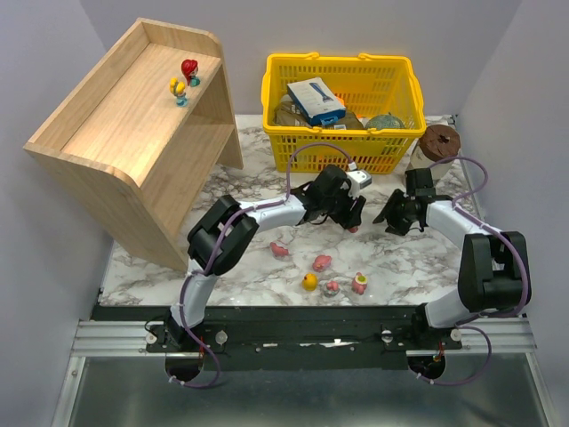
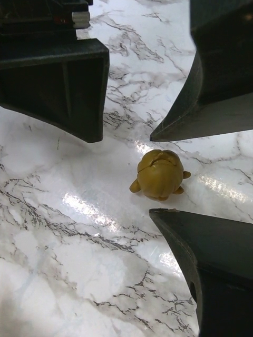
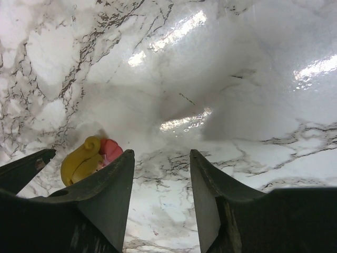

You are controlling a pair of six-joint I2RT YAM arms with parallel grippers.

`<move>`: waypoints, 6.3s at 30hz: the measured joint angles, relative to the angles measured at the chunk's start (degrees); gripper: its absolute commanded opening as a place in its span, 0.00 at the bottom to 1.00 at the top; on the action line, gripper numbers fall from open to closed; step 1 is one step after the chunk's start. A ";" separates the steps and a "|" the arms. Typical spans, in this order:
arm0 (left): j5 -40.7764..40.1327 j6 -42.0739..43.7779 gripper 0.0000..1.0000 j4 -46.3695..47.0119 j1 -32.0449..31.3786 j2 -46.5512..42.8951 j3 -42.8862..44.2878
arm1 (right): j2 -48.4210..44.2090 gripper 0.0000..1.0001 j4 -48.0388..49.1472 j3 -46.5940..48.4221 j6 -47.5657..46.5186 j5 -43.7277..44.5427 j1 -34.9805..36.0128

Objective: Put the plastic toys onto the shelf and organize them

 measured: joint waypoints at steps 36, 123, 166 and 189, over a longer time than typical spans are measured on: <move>-14.38 2.91 0.00 -26.38 -0.22 -24.28 10.01 | -4.83 0.57 -0.83 0.00 -1.95 -2.25 -0.37; 4.59 -0.92 0.28 -62.16 58.40 -41.57 38.99 | -0.81 0.58 -0.79 0.48 -3.26 -9.35 -0.37; 2.93 -4.09 0.46 -52.63 58.38 -47.56 26.64 | 0.37 0.58 -0.68 0.48 -3.23 -9.42 -0.37; 3.32 -2.36 0.55 -49.77 58.40 -48.78 25.31 | 0.37 0.58 -0.66 0.48 -3.26 -9.42 -0.37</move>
